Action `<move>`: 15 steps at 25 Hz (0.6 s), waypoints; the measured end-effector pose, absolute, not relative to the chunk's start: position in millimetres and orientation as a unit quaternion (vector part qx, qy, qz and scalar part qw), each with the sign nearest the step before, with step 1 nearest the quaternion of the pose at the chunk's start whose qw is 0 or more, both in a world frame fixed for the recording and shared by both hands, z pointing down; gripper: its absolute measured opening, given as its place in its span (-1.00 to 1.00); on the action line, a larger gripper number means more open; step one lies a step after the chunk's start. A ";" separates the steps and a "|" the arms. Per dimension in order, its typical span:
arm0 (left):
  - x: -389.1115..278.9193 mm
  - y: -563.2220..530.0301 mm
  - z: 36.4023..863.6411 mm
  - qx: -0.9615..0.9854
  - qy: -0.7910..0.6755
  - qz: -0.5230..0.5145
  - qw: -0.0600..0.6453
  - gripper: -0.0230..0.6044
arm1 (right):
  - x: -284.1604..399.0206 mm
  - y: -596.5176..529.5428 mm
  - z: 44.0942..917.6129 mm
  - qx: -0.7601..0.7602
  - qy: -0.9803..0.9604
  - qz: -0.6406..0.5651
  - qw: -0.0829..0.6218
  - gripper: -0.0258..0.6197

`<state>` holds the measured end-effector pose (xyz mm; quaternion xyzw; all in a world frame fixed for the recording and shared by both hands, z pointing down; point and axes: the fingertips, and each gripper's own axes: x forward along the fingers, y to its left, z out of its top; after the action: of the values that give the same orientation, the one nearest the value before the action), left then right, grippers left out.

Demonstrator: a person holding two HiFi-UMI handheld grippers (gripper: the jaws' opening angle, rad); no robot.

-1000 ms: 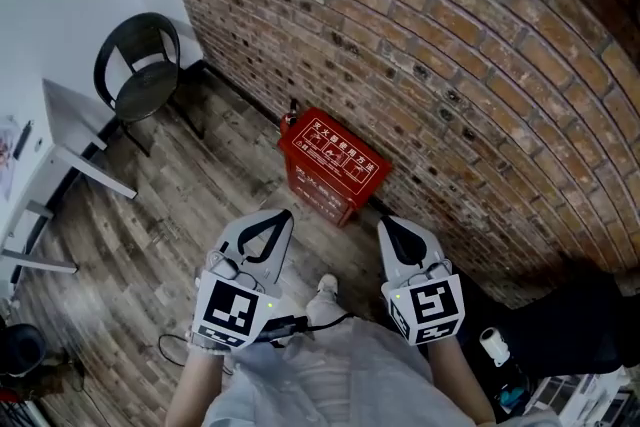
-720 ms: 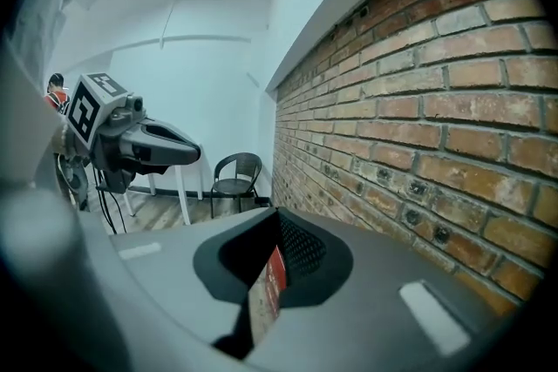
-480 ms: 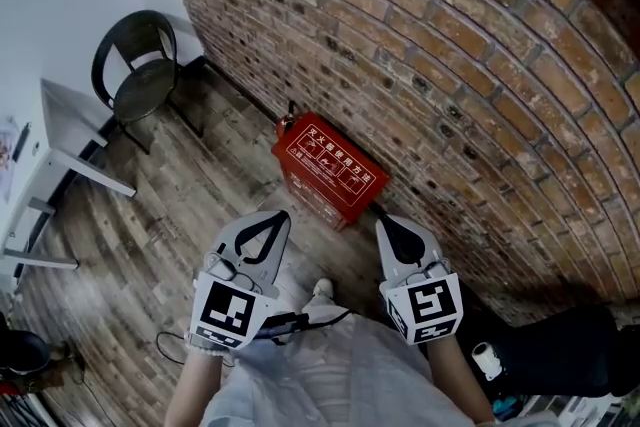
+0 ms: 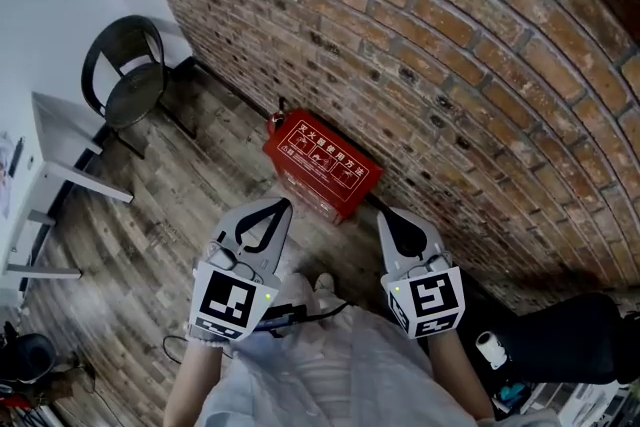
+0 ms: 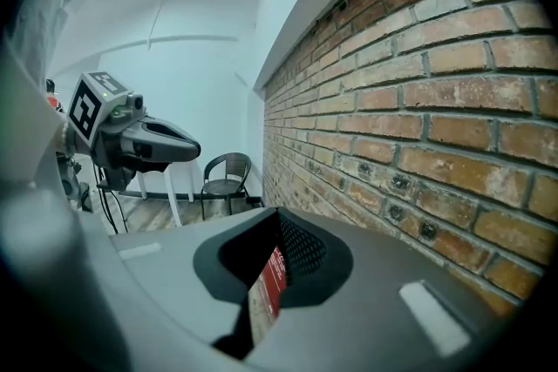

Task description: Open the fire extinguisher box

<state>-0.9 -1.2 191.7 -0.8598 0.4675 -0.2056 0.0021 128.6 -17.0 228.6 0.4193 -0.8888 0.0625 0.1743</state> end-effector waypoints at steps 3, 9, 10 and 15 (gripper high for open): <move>1.0 -7.1 190.2 -0.866 0.458 -0.203 0.004 -0.94 | 130.1 -19.6 227.9 0.430 -0.884 0.066 0.174 -0.89; -0.5 -19.2 193.6 -0.877 0.431 -0.214 0.004 -0.94 | 128.0 -28.7 228.1 0.446 -0.874 0.073 0.179 -0.89; -0.9 -21.2 193.9 -0.879 0.426 -0.216 0.004 -0.94 | 127.6 -30.5 228.0 0.449 -0.872 0.074 0.180 -0.89; -7.8 -33.5 198.5 -0.884 0.414 -0.216 0.001 -0.94 | 123.9 -40.1 230.5 0.463 -0.863 0.078 0.184 -0.89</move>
<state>-7.8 -33.5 198.5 -0.8844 0.4141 -0.2155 0.0011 123.9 -40.1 230.5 0.4633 -0.8632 0.0783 0.1845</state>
